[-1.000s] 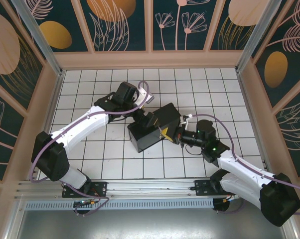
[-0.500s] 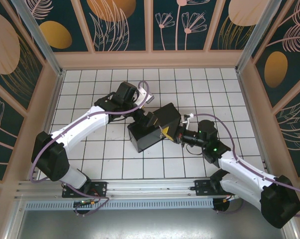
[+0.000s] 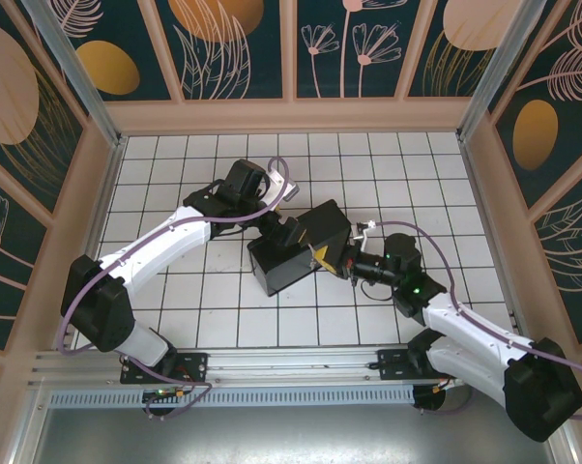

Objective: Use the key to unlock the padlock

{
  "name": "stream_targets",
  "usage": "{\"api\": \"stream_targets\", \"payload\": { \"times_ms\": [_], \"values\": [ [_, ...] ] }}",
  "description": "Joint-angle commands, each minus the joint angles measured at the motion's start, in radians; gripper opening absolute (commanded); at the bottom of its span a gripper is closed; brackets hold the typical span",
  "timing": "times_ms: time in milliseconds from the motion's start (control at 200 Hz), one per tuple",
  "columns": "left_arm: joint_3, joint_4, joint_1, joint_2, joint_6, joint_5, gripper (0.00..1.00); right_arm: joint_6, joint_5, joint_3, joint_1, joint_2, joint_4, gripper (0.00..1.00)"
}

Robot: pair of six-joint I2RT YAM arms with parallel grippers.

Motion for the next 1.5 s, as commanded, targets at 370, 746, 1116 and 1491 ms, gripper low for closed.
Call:
{"api": "stream_targets", "payload": {
  "times_ms": [370,746,1116,1491],
  "values": [
    [-0.024,0.001,-0.006,-0.022,-0.009,0.017,0.95,0.018,-0.005,-0.01,0.002,0.019,0.09,0.0],
    [-0.043,0.004,-0.008,-0.018,0.009,0.035,0.94,0.03,-0.018,0.004,-0.013,0.035,0.095,0.0],
    [-0.056,0.01,-0.009,-0.018,0.028,0.053,0.93,0.028,-0.049,0.034,-0.029,0.07,0.112,0.0],
    [-0.056,0.016,-0.01,-0.025,0.043,0.078,0.92,-0.026,-0.128,0.101,-0.092,0.111,0.046,0.0]
  ]
}}
